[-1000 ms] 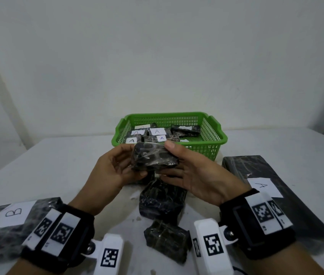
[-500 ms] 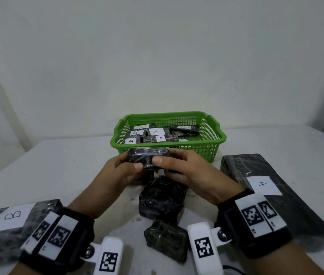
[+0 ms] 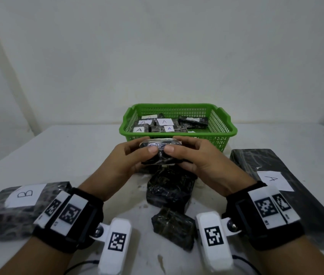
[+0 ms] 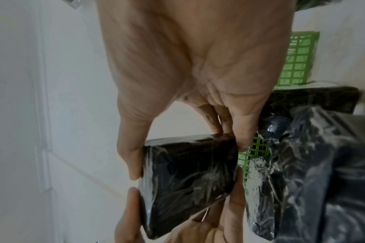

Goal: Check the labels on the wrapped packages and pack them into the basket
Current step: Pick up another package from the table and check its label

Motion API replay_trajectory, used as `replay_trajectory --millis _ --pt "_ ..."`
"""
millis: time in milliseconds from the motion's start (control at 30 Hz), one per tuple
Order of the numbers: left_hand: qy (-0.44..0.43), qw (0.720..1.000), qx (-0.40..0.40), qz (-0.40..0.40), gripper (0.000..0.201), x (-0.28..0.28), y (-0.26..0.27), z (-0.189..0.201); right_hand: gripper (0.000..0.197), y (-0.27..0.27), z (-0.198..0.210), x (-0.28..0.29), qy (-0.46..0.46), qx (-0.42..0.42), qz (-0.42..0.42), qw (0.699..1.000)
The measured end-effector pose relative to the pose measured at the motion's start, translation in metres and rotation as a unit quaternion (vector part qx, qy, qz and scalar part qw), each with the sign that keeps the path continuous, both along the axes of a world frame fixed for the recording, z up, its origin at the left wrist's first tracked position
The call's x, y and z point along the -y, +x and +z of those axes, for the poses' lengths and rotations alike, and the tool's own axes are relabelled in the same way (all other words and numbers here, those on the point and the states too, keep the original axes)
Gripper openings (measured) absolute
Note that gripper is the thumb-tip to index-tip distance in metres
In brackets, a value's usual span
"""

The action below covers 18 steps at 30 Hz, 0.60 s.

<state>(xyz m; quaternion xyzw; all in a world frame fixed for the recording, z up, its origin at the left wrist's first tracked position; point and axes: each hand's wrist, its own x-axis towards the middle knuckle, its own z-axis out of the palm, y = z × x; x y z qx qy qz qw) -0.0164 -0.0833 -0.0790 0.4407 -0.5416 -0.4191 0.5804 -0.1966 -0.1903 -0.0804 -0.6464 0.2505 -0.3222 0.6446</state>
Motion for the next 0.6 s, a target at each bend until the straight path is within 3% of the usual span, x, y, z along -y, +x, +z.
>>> replay_trajectory --millis 100,233,333,500,600 --pt "-0.001 1.000 -0.019 0.008 0.057 0.000 0.002 0.001 0.108 0.000 0.002 -0.002 0.020 0.002 0.011 1.000" --pt "0.006 1.000 -0.019 -0.015 0.058 -0.001 0.003 0.001 0.087 -0.002 0.005 -0.005 0.027 0.017 0.015 0.999" --pt "-0.004 0.999 -0.041 0.026 0.080 0.002 0.007 -0.001 0.066 -0.005 0.010 -0.010 0.039 0.009 0.042 0.998" --pt "-0.019 1.000 0.011 0.020 0.119 0.002 0.011 -0.002 0.055 -0.009 0.014 -0.012 0.046 -0.034 0.037 0.998" --pt "-0.018 0.999 -0.022 0.021 0.117 0.001 0.007 -0.002 0.043 -0.009 0.012 -0.009 0.022 -0.020 0.018 0.999"
